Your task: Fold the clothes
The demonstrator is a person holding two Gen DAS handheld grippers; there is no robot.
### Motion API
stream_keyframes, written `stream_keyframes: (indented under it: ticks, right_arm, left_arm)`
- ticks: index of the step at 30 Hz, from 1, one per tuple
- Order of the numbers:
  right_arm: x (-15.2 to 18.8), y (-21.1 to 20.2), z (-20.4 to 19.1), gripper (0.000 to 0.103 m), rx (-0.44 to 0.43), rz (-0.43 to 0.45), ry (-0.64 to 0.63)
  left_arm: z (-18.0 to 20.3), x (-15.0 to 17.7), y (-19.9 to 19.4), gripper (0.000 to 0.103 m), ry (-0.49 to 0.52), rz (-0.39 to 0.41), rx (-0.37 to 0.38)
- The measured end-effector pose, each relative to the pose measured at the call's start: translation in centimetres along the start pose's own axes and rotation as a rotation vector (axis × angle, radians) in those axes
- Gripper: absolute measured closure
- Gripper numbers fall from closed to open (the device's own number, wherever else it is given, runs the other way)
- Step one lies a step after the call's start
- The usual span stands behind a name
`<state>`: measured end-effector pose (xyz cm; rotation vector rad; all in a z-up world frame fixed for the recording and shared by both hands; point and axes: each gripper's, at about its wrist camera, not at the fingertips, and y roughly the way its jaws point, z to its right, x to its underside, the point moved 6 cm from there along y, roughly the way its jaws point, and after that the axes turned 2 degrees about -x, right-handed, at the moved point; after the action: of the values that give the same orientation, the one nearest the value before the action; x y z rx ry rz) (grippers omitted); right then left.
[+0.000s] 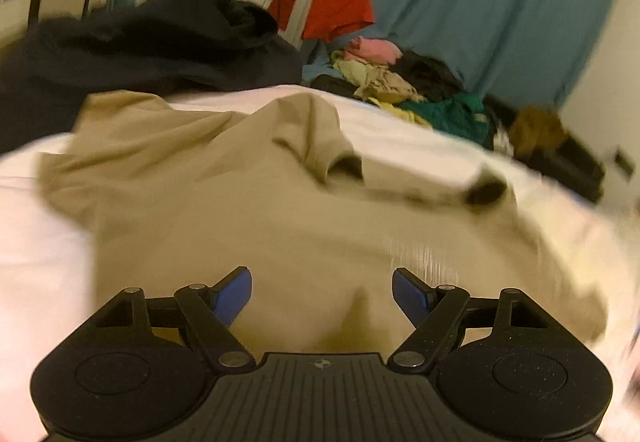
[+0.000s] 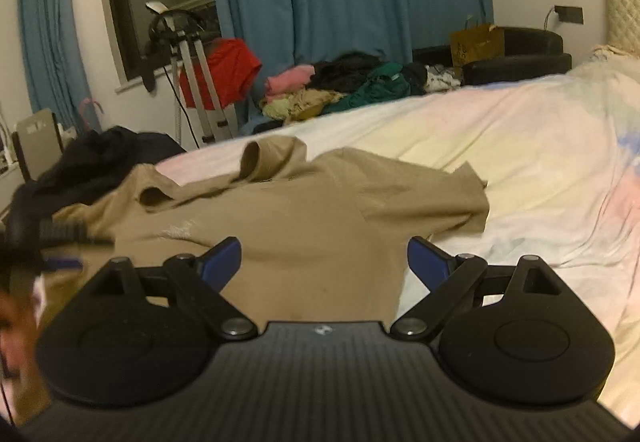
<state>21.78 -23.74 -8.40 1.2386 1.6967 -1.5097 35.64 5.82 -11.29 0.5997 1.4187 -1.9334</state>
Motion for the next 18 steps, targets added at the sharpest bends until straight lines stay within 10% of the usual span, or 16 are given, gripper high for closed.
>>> stream_keyframes:
  ticks: [13,18]
  right_arm:
    - [2.1,5.8,-0.1,0.012,-0.033,-0.103,0.07]
    - [2.2,7.0,-0.1,0.012,-0.032,-0.103,0.056]
  left_arm:
    - [0.9,-10.1,15.6,0.022,-0.39,-0.124,0.181]
    - [0.1,-15.9,16.9,0.015,-0.624,0.002,0.25]
